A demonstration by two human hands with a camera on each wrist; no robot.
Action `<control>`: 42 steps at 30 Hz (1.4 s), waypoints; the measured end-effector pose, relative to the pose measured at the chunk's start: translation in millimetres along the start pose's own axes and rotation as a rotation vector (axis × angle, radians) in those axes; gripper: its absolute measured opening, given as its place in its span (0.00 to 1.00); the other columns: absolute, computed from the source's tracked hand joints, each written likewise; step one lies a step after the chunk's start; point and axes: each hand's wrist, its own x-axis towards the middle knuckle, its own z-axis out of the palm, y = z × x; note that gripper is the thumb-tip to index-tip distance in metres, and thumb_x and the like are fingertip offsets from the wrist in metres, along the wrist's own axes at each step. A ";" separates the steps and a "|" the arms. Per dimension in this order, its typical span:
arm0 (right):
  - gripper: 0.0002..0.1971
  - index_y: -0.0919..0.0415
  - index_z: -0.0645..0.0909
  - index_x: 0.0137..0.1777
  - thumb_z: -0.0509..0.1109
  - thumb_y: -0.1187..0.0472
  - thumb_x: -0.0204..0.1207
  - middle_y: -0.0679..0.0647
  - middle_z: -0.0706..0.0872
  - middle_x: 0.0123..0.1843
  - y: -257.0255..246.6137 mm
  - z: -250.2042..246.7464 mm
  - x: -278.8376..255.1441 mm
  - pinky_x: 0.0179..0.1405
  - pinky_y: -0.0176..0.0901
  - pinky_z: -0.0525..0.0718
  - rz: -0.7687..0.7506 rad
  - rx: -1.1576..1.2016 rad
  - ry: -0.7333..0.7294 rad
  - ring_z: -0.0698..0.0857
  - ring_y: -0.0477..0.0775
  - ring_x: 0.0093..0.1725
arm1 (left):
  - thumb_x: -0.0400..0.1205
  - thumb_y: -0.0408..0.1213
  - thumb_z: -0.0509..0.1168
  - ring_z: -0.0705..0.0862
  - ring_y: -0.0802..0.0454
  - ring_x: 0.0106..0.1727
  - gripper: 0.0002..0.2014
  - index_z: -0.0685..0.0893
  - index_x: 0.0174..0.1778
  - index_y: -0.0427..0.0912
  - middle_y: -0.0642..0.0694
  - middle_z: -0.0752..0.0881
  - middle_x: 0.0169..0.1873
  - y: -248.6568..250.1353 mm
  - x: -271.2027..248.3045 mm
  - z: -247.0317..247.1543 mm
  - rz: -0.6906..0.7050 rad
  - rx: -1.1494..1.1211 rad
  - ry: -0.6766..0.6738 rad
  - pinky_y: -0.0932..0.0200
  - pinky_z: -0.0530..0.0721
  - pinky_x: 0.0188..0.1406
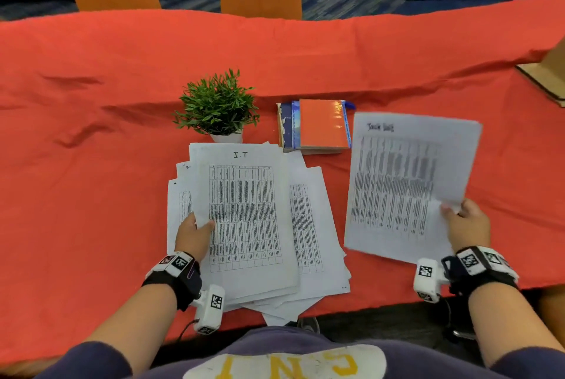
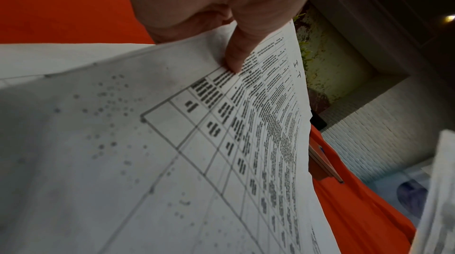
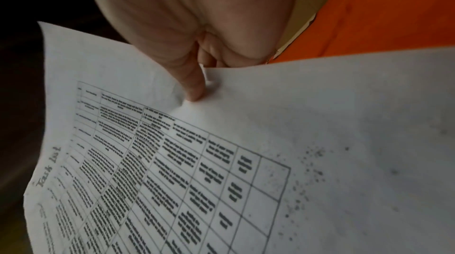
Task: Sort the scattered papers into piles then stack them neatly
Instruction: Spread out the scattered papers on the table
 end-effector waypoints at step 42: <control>0.14 0.56 0.87 0.50 0.79 0.69 0.66 0.55 0.92 0.51 -133.8 157.2 -144.9 0.56 0.53 0.86 -0.057 0.439 -0.718 0.89 0.57 0.54 | 0.82 0.34 0.66 0.86 0.54 0.59 0.14 0.79 0.64 0.42 0.49 0.87 0.57 78.8 -61.4 14.5 0.328 -0.389 0.023 0.50 0.86 0.59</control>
